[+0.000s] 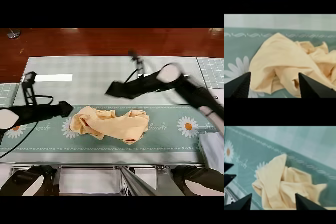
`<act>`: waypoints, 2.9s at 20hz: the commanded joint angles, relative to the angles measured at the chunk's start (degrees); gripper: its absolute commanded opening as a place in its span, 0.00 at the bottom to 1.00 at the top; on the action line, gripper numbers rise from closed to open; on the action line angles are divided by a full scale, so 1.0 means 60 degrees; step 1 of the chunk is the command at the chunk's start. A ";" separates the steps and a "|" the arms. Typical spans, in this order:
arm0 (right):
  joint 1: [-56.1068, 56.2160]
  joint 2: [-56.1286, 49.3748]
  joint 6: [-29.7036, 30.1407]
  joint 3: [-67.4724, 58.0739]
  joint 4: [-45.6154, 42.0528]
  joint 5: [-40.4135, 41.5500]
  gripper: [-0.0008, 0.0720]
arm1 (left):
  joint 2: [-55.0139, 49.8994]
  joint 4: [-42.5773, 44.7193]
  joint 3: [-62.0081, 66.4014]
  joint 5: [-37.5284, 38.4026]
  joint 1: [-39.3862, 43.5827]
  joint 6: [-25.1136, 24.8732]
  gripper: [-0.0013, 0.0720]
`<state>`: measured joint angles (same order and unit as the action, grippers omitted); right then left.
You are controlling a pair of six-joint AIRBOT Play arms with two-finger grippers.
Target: Fold the shirts.
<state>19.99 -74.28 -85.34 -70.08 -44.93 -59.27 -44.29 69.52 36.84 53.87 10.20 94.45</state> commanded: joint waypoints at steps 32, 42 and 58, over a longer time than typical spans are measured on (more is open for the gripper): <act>-0.0557 0.2477 -0.1075 0.7963 0.0164 0.2320 0.85 | -0.3697 -0.5847 -0.0681 -0.0127 0.0208 -0.5202 0.05; -0.1596 0.2211 -0.0324 0.4029 -0.1537 0.0699 0.04 | -0.2157 -0.5880 0.1479 0.0623 -0.0958 -0.6466 0.05; -0.1814 0.4437 -0.0386 -0.7858 -0.4856 -0.4007 0.05 | -0.0561 0.0667 1.1540 0.5362 -0.1384 -0.1366 0.04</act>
<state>8.99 -51.46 -86.80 -114.96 -72.49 -78.63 -49.54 65.89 102.30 75.35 1.78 81.17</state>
